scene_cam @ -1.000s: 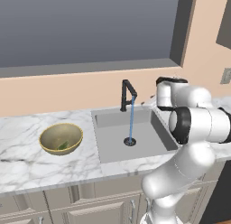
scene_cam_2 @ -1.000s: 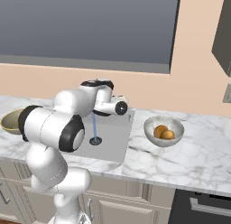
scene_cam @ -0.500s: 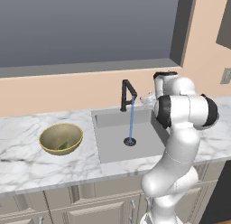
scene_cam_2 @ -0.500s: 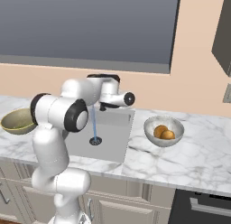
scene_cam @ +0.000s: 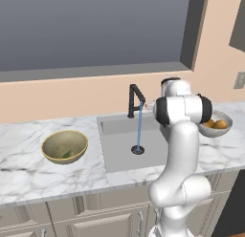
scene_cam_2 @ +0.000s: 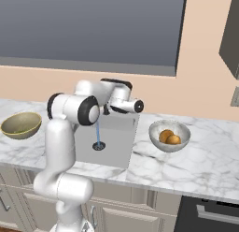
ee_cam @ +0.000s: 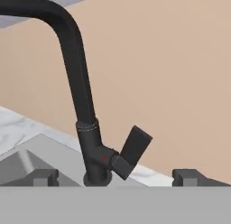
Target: Pick the potatos from the sink and place them in one bowl. Place the lemon wedge in the other bowl. Then turn off the sink faucet.
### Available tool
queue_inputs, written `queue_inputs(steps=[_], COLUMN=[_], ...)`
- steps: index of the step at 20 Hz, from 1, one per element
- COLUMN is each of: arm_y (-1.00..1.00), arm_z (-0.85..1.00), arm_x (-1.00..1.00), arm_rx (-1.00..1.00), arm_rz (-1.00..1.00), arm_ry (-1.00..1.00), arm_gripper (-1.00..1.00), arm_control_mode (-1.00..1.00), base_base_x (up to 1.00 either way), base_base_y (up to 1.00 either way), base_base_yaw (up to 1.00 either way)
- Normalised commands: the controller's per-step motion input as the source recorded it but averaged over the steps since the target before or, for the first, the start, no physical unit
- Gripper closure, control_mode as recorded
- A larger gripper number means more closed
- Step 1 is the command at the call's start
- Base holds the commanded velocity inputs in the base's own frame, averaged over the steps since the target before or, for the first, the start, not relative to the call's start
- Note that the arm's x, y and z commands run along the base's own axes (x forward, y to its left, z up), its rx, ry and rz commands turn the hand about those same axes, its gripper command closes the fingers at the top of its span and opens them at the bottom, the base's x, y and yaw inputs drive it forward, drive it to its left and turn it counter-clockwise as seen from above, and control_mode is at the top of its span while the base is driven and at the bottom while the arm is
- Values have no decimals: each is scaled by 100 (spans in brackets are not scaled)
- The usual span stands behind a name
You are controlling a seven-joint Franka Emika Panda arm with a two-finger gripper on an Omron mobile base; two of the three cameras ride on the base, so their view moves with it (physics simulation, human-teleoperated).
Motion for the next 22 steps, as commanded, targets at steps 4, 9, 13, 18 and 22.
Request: queue_inputs(steps=[4,9,13,18,22], arm_y=[0,0,0,3,41], arm_z=[-27,-21,-12,-12,-12], arm_x=[59,60,55,45,32], arm_rx=[6,6,7,6,3], arm_rz=[0,0,0,0,0], arm_ry=[2,5,10,10,4], arm_gripper=[-100,-100,-100,-100,-100], arm_control_mode=[-100,-100,-100,-100,-100], base_base_x=[0,0,0,0,0], base_base_y=[0,0,0,0,0], base_base_yaw=[0,0,0,0,0])
